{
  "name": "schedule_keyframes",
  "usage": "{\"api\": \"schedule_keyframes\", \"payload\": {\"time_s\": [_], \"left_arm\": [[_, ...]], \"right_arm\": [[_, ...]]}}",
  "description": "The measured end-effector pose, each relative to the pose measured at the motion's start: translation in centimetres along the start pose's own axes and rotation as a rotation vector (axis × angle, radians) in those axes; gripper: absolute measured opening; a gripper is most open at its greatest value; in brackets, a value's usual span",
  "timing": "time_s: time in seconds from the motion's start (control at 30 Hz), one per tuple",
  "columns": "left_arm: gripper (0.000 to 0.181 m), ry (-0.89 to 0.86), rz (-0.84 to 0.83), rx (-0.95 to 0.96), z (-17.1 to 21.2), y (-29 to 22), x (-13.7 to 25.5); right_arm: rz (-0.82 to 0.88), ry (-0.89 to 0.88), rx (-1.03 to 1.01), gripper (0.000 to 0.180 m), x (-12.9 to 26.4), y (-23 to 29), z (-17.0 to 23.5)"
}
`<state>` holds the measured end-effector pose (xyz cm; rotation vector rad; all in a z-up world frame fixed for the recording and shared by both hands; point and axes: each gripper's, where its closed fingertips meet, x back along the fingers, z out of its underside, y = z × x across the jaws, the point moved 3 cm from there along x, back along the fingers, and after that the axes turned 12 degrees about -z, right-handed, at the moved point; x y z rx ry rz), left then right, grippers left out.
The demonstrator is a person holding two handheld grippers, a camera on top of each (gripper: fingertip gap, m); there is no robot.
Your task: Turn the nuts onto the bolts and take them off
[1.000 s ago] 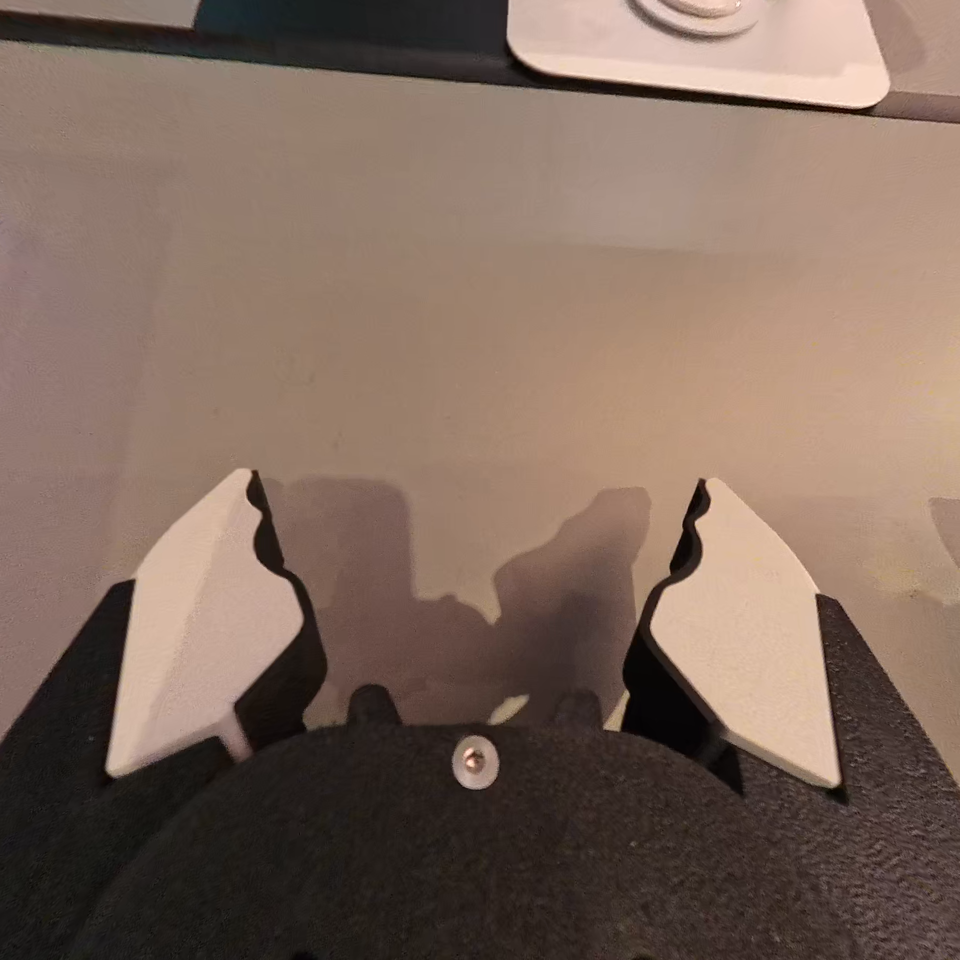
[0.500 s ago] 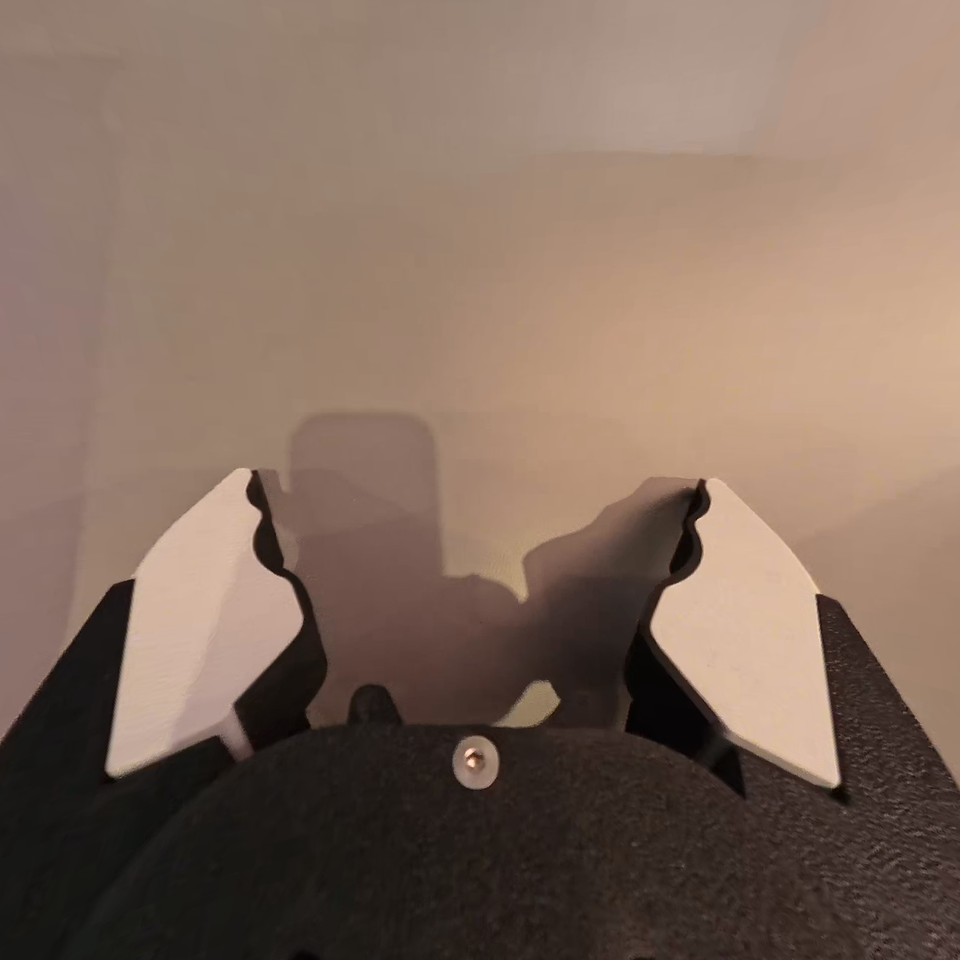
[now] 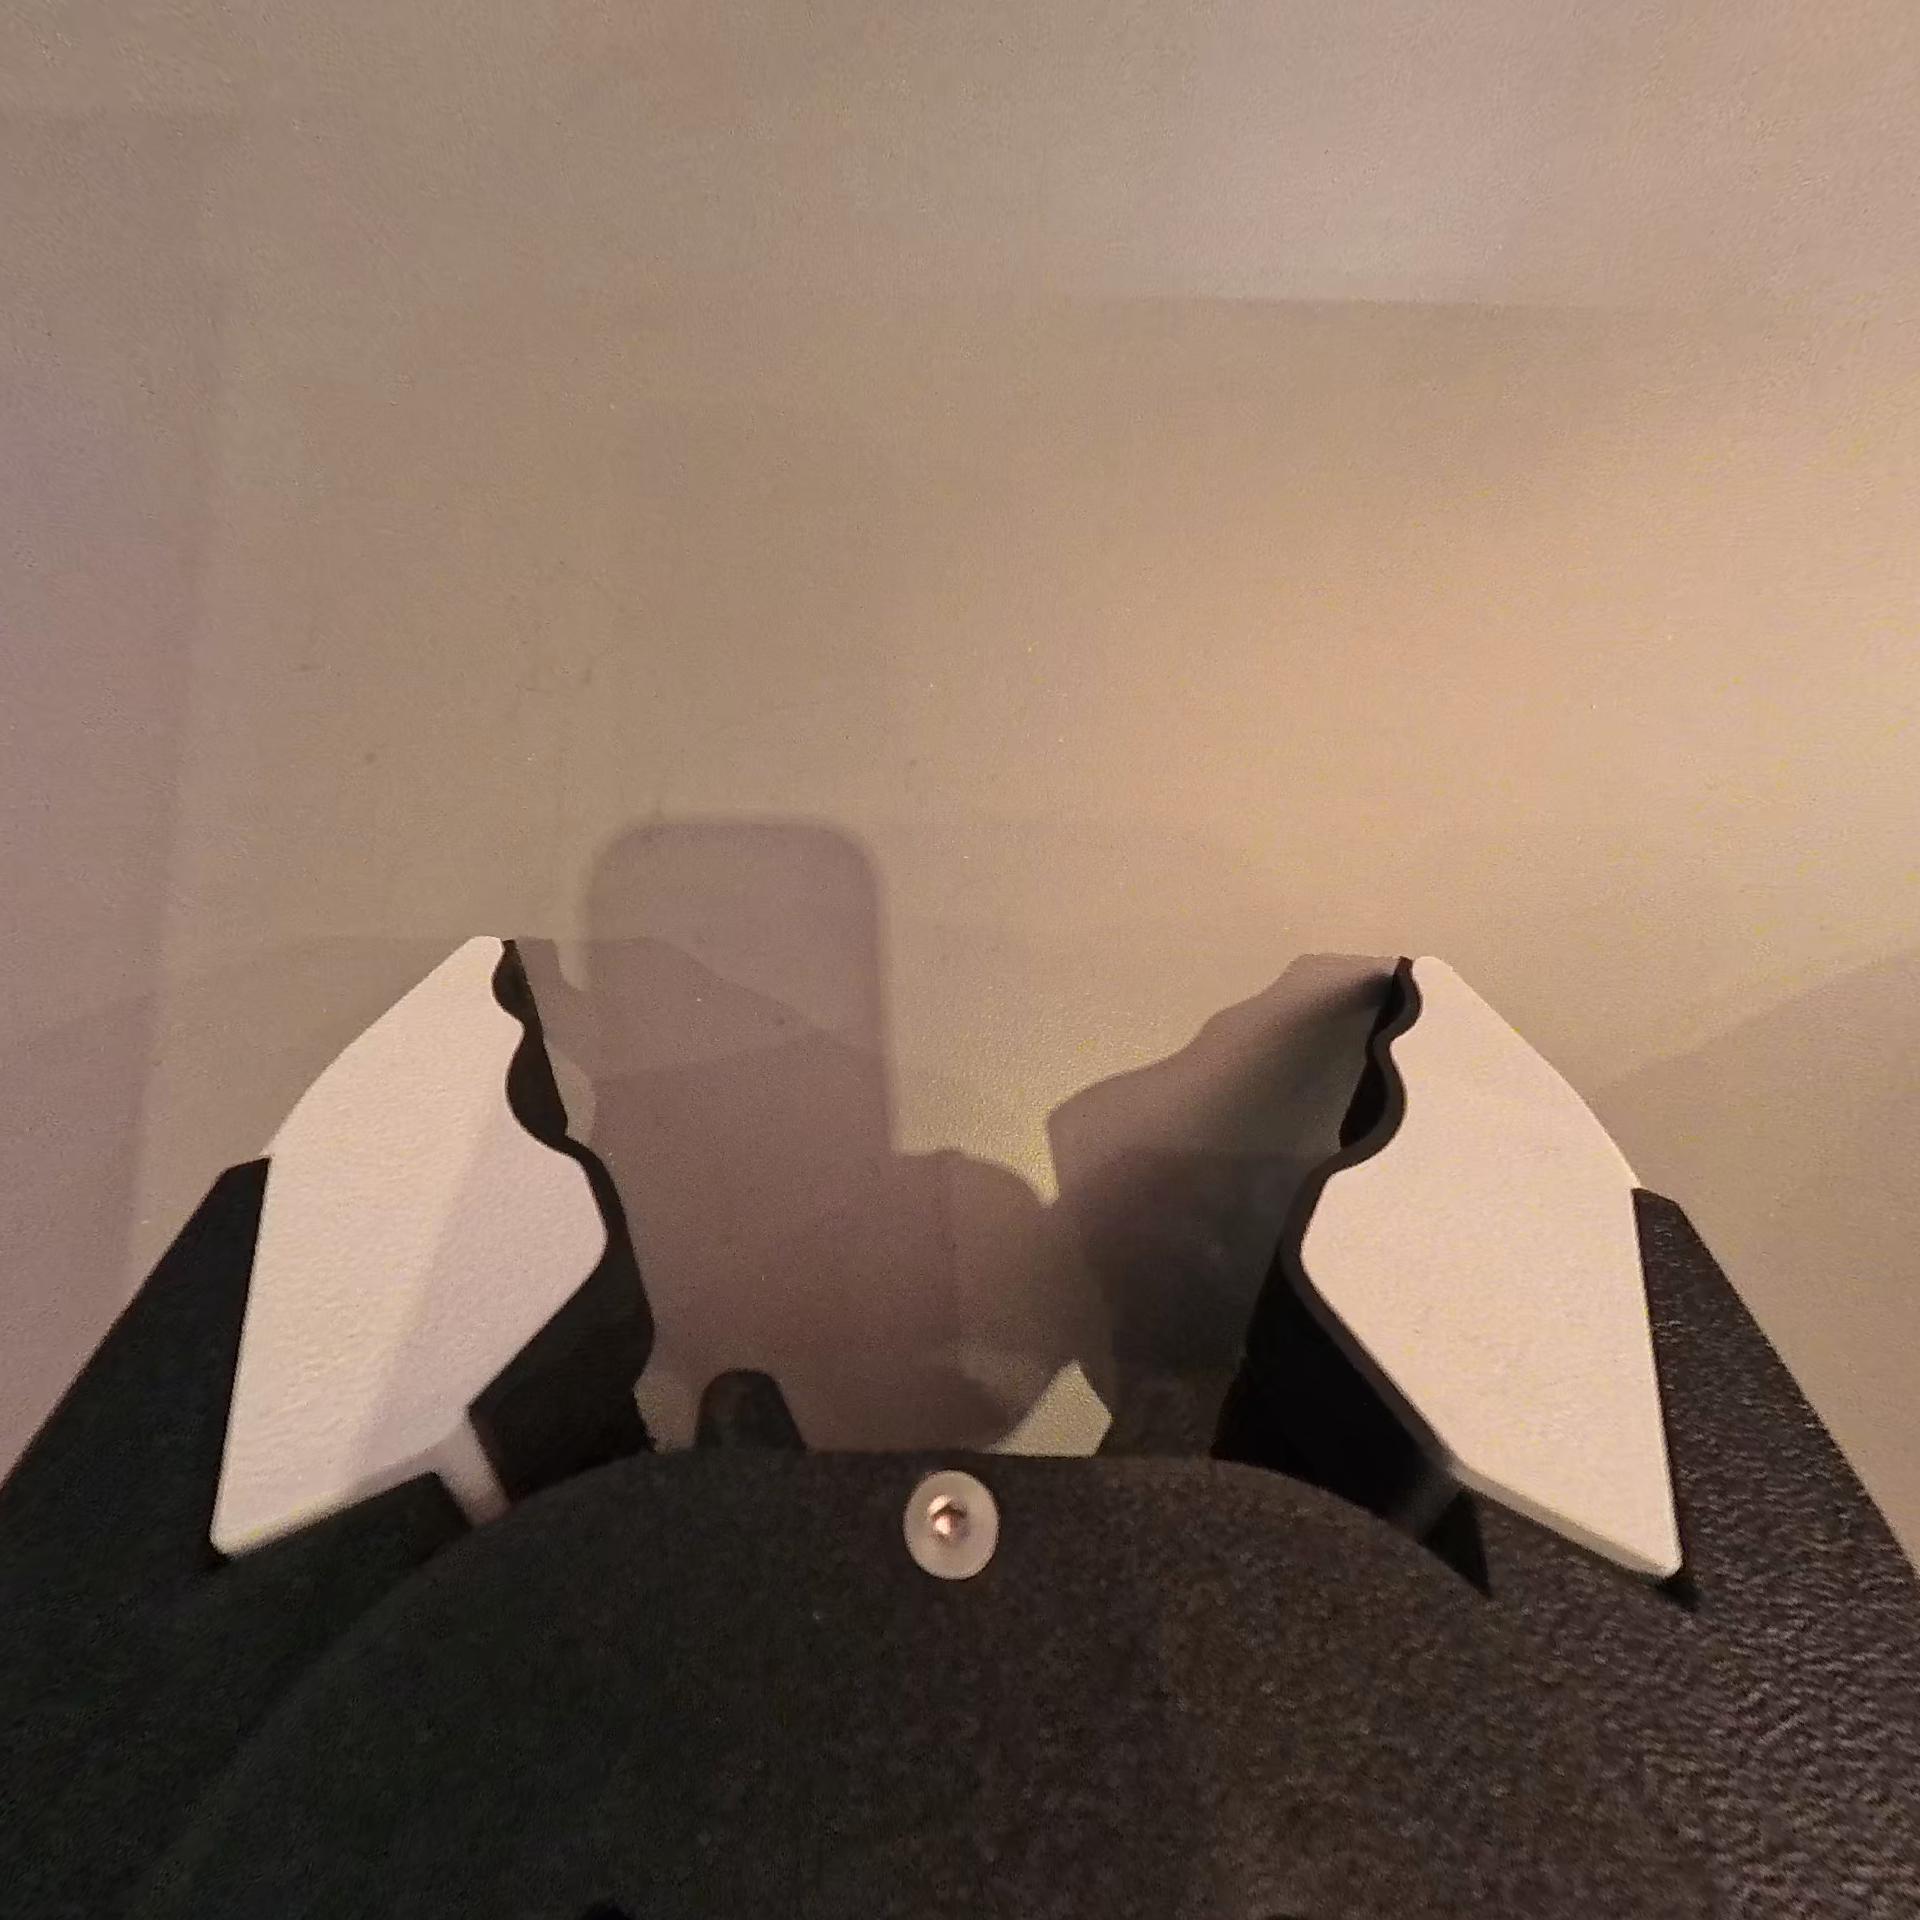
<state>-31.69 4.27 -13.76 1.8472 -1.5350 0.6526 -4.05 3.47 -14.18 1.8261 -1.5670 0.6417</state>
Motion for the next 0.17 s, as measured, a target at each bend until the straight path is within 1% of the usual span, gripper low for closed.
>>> {"api": "schedule_keyframes", "payload": {"time_s": [0.17], "left_arm": [[0.146, 0.000, 0.000, 0.000, 0.00, 0.01, 0.01]], "right_arm": [[0.000, 0.002, 0.000, 0.142, -0.02, 0.01, -0.01]]}}
